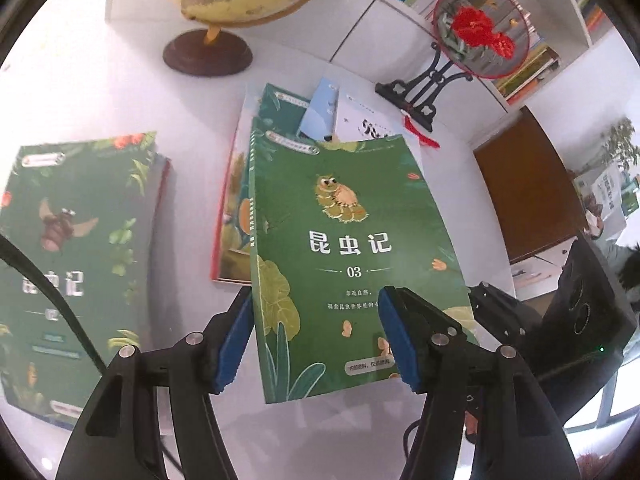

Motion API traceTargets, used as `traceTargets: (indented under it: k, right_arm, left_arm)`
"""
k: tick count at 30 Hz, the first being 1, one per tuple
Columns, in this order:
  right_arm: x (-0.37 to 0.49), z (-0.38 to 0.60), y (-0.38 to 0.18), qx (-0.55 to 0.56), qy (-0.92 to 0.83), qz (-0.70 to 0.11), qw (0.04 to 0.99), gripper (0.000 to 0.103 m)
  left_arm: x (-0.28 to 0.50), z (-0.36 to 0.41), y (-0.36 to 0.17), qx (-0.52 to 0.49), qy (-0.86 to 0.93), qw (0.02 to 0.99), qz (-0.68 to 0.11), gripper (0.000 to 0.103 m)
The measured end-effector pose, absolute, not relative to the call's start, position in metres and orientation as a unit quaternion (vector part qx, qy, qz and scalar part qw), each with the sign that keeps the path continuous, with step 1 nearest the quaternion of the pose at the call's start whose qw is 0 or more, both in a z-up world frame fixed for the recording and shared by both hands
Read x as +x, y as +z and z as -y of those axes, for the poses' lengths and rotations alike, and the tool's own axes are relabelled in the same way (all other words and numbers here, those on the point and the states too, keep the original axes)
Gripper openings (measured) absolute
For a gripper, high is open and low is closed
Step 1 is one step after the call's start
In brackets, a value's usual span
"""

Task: Organize books
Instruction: 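Carry the caterpillar-cover book with both grippers toward the beetle-cover book stack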

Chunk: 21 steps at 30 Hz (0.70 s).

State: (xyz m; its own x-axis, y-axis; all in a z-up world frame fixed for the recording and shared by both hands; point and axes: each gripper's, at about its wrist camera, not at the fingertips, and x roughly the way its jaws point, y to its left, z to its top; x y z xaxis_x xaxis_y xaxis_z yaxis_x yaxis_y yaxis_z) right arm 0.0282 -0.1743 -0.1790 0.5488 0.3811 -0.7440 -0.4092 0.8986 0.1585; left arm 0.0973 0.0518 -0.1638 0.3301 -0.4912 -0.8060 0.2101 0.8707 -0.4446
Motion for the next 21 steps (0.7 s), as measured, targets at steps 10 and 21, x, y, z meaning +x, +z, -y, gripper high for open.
traceTargets:
  k: [10,21]
  right_arm:
    - [0.033,0.129,-0.163,-0.064,0.227,-0.391,0.89,0.025]
    - [0.037,0.109,-0.146,-0.059,0.212,-0.369,0.903,0.025]
  left_arm:
    - [0.095,-0.086,-0.151,-0.131,-0.213,0.826,-0.506,0.059]
    - [0.1,-0.107,-0.131,-0.143,-0.225,0.83,-0.489,0.059]
